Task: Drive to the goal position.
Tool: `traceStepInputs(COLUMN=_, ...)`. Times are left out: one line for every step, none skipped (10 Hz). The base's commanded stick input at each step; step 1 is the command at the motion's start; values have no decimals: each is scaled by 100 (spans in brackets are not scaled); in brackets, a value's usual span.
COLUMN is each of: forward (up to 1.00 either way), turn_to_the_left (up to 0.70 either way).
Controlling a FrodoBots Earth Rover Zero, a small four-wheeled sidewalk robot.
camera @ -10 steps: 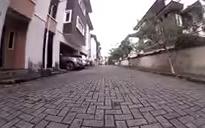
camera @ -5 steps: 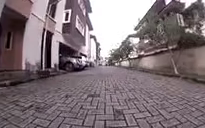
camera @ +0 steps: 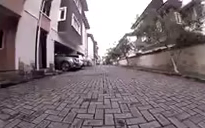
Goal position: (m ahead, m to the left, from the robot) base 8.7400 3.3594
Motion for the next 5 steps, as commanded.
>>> traceStepInputs(forward=50, turn_to_the_left=0)
traceStepInputs(forward=50, turn_to_the_left=0)
traceStepInputs(forward=50, turn_to_the_left=0)
traceStepInputs(forward=50, turn_to_the_left=0)
traceStepInputs(forward=50, turn_to_the_left=0)
